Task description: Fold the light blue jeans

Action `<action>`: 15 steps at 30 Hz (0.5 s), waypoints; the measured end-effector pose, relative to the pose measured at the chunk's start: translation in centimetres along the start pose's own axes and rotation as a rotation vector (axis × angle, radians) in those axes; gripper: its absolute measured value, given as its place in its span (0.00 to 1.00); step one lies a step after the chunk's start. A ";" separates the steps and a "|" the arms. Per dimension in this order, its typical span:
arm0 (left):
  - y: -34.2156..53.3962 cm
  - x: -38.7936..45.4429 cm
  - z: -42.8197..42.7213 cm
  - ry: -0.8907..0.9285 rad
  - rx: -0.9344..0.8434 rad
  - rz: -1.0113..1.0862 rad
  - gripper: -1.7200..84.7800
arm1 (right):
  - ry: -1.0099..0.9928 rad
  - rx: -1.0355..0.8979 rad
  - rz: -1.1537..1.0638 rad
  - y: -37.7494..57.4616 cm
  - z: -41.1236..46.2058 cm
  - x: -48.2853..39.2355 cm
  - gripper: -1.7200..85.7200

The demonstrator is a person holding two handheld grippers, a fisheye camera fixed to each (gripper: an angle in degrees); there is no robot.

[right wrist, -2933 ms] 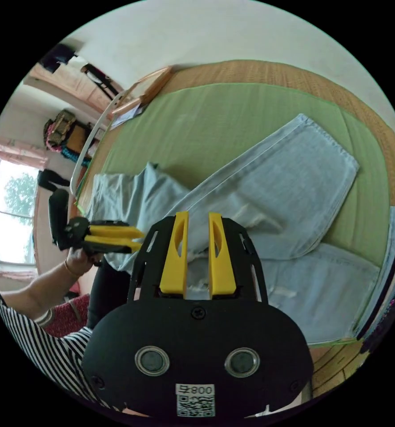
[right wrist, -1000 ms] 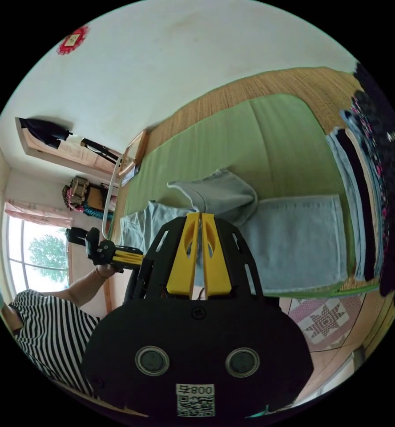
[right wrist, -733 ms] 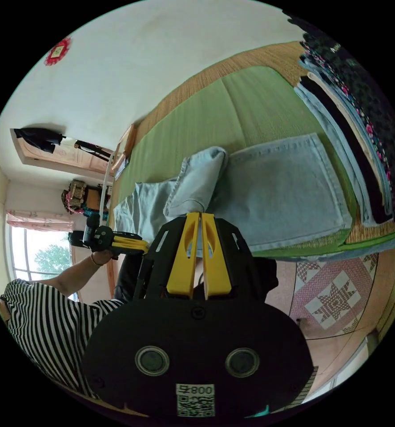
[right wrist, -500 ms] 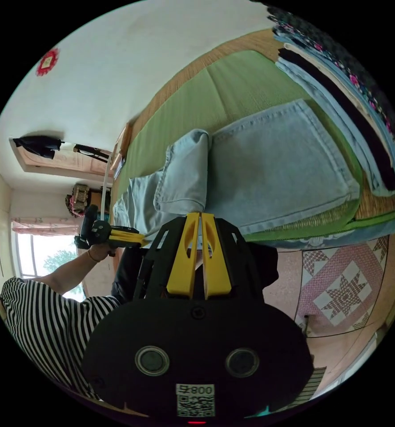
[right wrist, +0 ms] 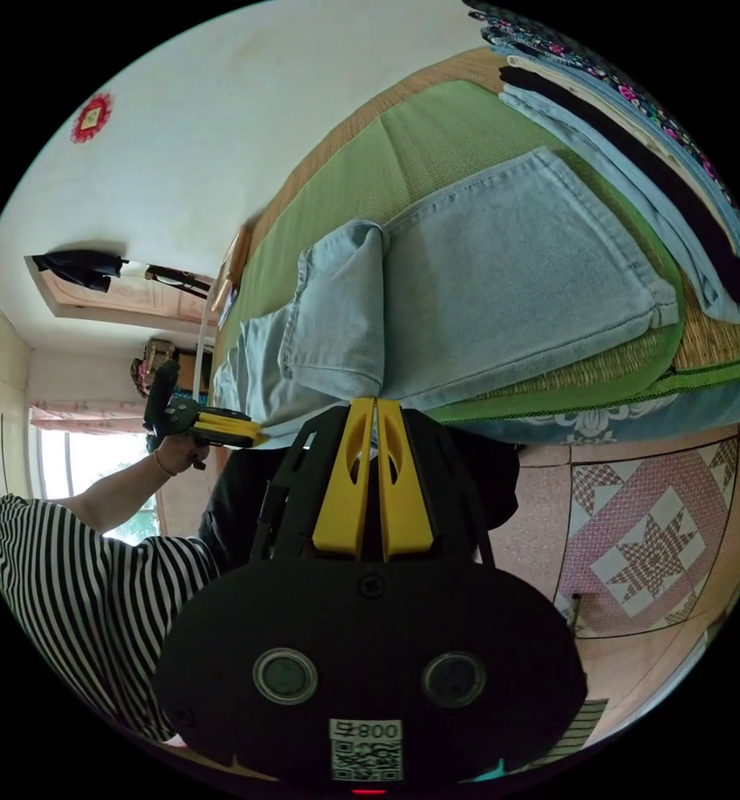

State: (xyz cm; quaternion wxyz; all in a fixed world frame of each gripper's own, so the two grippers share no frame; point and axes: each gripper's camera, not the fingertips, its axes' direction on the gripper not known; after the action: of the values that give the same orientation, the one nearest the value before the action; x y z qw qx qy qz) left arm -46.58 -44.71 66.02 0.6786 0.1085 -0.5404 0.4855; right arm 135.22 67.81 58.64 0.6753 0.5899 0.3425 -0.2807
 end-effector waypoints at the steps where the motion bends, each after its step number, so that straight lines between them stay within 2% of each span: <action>1: 0.0 -0.2 0.0 0.011 0.004 -0.009 0.05 | -0.005 0.004 -0.004 0.3 -0.1 0.2 0.02; 9: 0.7 -1.4 -1.1 0.075 0.068 -0.052 0.05 | 0.030 -0.018 -0.011 2.0 1.0 2.2 0.02; 15: 0.3 -2.3 -4.3 0.200 0.294 -0.061 0.07 | -0.045 0.005 0.016 3.6 1.3 3.8 0.02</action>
State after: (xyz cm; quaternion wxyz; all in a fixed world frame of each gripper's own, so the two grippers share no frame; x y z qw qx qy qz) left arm -44.01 -42.89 62.30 0.7203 0.1741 -0.3899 0.5467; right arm 140.52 67.16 57.91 0.6835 0.5879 0.3218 -0.2891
